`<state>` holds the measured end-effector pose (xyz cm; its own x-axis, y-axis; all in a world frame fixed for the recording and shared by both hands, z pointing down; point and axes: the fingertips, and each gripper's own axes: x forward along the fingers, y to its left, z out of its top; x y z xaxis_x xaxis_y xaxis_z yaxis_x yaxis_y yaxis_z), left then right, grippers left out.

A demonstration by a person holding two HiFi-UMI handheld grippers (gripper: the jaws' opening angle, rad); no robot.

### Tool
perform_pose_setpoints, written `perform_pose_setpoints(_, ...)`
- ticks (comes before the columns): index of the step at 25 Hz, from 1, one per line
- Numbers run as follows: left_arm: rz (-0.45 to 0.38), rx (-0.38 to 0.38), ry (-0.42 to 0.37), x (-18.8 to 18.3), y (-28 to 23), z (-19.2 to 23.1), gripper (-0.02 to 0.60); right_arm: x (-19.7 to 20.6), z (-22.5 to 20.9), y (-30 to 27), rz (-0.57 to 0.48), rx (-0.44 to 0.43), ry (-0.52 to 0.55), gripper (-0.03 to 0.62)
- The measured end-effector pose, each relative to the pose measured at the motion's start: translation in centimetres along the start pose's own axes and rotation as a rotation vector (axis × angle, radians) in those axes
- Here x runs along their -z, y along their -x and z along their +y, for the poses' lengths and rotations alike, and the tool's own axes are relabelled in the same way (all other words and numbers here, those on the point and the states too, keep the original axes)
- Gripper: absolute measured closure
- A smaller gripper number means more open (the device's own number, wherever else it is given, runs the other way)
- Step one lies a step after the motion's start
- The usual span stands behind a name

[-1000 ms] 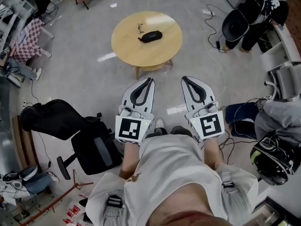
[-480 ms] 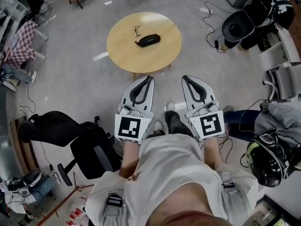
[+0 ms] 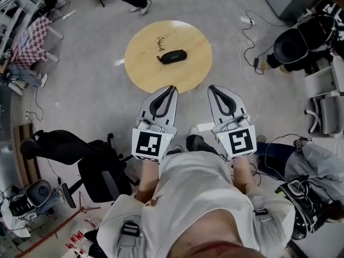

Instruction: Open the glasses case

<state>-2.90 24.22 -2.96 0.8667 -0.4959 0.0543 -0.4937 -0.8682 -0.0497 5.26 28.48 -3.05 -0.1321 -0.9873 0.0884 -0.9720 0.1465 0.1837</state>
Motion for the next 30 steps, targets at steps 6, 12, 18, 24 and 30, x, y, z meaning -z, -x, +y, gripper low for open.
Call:
perform_pose_setpoints(6, 0.003, -0.036, 0.003, -0.5, -4.2, -0.4, 0.548, 0.1, -4.0, -1.7, -0.018, -0.05, -0.006, 0.574)
perform_pose_setpoints(12, -0.014, -0.053, 0.009, -1.0, -6.1, -0.4, 0.557, 0.6, -5.5, -3.0, -0.022, -0.075, -0.012, 0.574)
perform_pose_setpoints(18, -0.018, -0.068, 0.026, -1.1, -8.1, 0.7, 0.561, 0.8, -6.6, -5.0, -0.02, -0.105, -0.007, 0.574)
perform_pose_setpoints(24, -0.004, -0.07, 0.03, -0.3, -10.3, 2.8, 0.561, 1.4, -7.6, -7.9, -0.007, -0.119, -0.009, 0.574)
perform_pose_setpoints(30, 0.015, -0.061, 0.007, 0.9, -12.9, 5.8, 0.561, 1.9, -8.8, -11.6, 0.006, -0.113, -0.003, 0.574)
